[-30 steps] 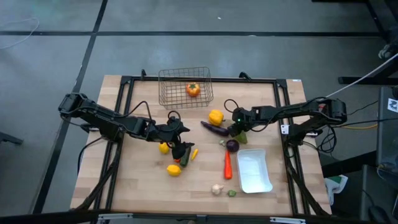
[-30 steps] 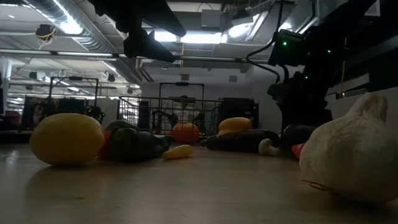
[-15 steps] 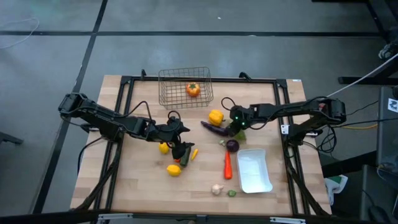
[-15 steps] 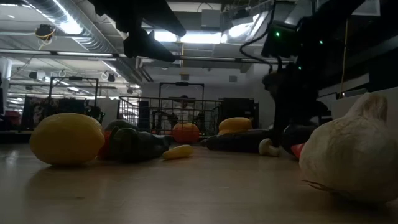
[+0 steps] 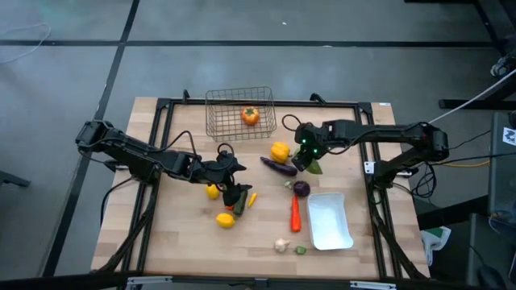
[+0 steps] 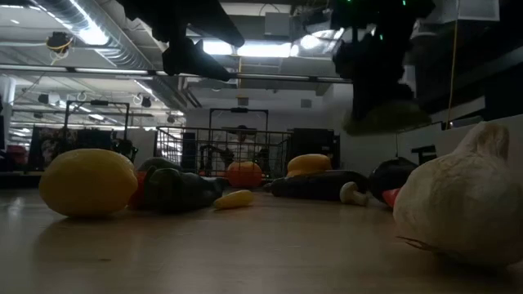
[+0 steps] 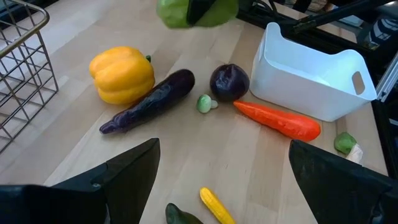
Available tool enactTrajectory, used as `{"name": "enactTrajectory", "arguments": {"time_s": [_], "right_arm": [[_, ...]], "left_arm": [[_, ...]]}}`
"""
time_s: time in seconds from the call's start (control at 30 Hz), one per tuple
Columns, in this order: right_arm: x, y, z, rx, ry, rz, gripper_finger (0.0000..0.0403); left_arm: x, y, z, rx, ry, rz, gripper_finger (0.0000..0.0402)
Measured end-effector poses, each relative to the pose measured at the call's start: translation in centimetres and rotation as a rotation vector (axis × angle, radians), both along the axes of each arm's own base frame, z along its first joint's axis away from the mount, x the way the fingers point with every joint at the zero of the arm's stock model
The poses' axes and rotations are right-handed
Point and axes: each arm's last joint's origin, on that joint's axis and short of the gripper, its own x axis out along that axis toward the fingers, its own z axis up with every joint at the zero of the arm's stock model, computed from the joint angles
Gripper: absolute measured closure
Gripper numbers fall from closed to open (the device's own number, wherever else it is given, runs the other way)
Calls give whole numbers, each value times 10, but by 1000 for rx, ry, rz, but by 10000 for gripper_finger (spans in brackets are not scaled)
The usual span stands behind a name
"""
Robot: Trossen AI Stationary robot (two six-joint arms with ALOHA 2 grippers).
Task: Sort produce into baskets
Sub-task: Put the chayote into the white bin
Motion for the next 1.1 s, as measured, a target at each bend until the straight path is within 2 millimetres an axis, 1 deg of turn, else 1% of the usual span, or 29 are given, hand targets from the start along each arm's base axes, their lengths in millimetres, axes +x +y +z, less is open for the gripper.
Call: {"name": "enactTrajectory", "arguments": {"time_s": [0.1,0.17,0.27,0.37,0.47,0.67,0.77,0.87,0.97,1.1], "right_arm": [[4,13,19,7,-27,45,209],[7,26,29,24,-48,67,208],[8,51,37,53,-70,97,208],[5,81,38,94,-65,110,208],[-2,112,38,104,-53,91,208],[-26,168,37,86,-64,-9,208],[-39,190,29,56,-74,-63,208],[-54,205,15,41,-73,-123,208],[-68,214,-1,28,-53,-179,208],[-82,218,-21,12,-15,-231,208]], "left_arm": [[0,0,0,6,1,-4,50],[0,0,0,15,3,-10,50],[0,0,0,16,3,-10,50],[0,0,0,16,4,-10,50],[0,0,0,16,4,-10,50],[0,0,0,16,5,-10,50],[0,0,0,21,6,-14,50],[0,0,0,35,7,-23,50],[0,0,0,34,3,-23,50],[0,0,0,35,4,-23,50]]}}
